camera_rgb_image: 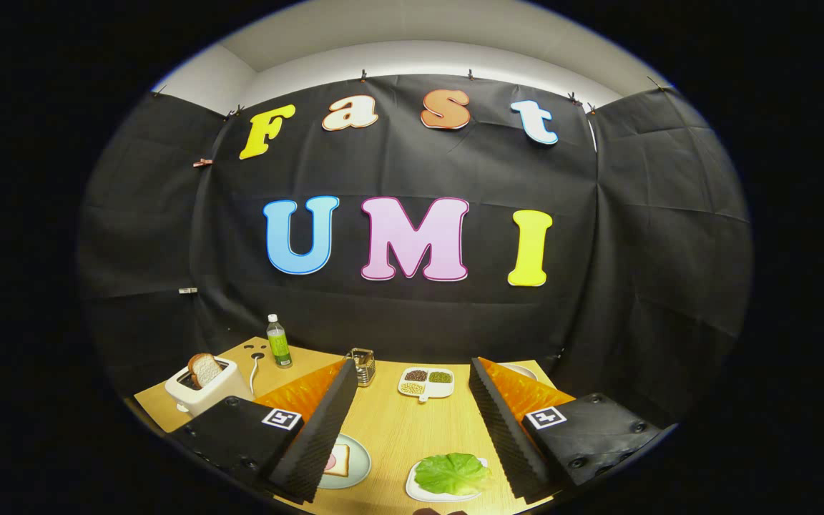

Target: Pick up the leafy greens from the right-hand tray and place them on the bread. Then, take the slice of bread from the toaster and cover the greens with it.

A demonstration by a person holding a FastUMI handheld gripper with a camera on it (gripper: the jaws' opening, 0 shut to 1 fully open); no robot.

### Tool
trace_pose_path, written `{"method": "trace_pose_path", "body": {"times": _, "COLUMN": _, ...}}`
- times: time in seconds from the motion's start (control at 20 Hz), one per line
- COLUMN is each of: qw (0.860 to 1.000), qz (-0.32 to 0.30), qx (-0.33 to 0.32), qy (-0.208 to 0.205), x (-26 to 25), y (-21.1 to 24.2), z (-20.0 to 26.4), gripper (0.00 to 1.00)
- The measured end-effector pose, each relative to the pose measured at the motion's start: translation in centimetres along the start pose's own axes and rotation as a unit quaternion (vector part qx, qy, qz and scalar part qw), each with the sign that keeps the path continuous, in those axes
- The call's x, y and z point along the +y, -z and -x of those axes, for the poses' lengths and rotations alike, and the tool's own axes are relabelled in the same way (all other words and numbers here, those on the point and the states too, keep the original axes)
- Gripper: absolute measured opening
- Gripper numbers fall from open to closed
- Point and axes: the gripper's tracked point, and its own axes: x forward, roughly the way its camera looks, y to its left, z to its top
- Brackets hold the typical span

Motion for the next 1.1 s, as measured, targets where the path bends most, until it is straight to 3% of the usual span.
{"method": "trace_pose_path", "body": {"times": 0.5, "qw": 0.999, "qz": 0.000, "qx": 0.029, "qy": -0.014, "x": -0.7, "y": 3.0, "z": -1.4, "gripper": 0.97}}
{"method": "trace_pose_path", "body": {"times": 1.1, "qw": 0.986, "qz": 0.016, "qx": 0.160, "qy": -0.040, "x": -2.9, "y": 13.5, "z": -3.8, "gripper": 0.98}}
